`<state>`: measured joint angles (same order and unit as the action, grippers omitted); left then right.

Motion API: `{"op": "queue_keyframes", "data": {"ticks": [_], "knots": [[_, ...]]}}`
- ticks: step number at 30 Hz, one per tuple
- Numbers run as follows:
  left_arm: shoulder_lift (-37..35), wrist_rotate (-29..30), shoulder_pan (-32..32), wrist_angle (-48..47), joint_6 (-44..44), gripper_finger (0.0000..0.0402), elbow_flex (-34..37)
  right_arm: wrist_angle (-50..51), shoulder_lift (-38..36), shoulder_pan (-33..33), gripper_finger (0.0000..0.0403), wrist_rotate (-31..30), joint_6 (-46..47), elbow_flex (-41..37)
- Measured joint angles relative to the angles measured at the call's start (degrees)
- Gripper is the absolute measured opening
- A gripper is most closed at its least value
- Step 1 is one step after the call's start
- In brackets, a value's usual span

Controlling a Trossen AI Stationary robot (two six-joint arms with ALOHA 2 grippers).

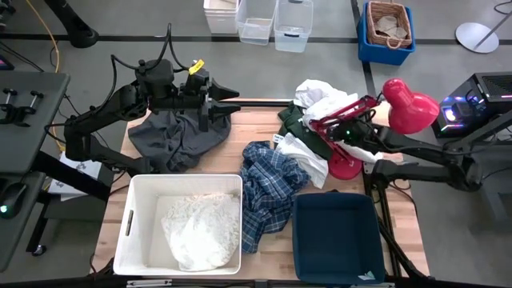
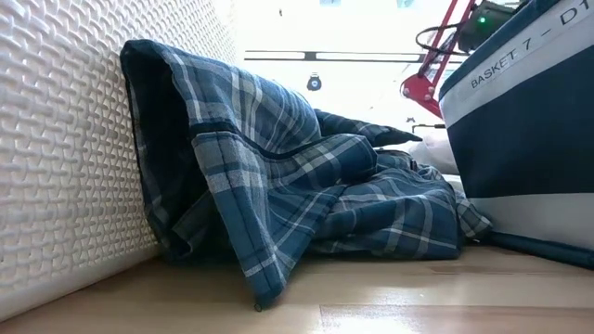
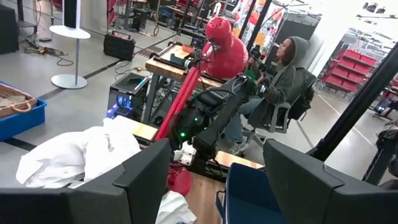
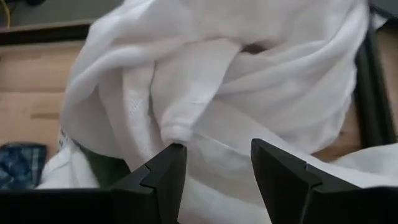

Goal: Sort clothes
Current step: Put the white dress into the white bin

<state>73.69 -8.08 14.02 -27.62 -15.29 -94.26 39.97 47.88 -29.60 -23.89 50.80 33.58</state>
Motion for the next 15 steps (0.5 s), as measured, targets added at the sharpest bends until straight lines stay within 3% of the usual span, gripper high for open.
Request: {"op": "queue_keyframes", "data": {"ticks": [7,10,13,15], "knots": [[0.0,-0.02,0.0,0.0,0.02,0.0248,0.0,-0.37,2.34,-5.19,0.0167,3.03,-6.12,0.07],[0.0,-0.04,0.0,0.0,0.0,0.0248,0.0,-0.51,3.63,-5.8,0.0114,4.56,-7.54,0.11],[0.0,-0.04,0.0,0.0,-0.02,0.0248,0.0,-1.39,4.22,-5.79,0.0027,5.61,-9.29,0.11],[0.0,-0.04,0.0,0.0,-0.02,0.0248,0.0,-1.42,4.19,-5.8,0.0012,6.43,-10.2,0.11]]}}
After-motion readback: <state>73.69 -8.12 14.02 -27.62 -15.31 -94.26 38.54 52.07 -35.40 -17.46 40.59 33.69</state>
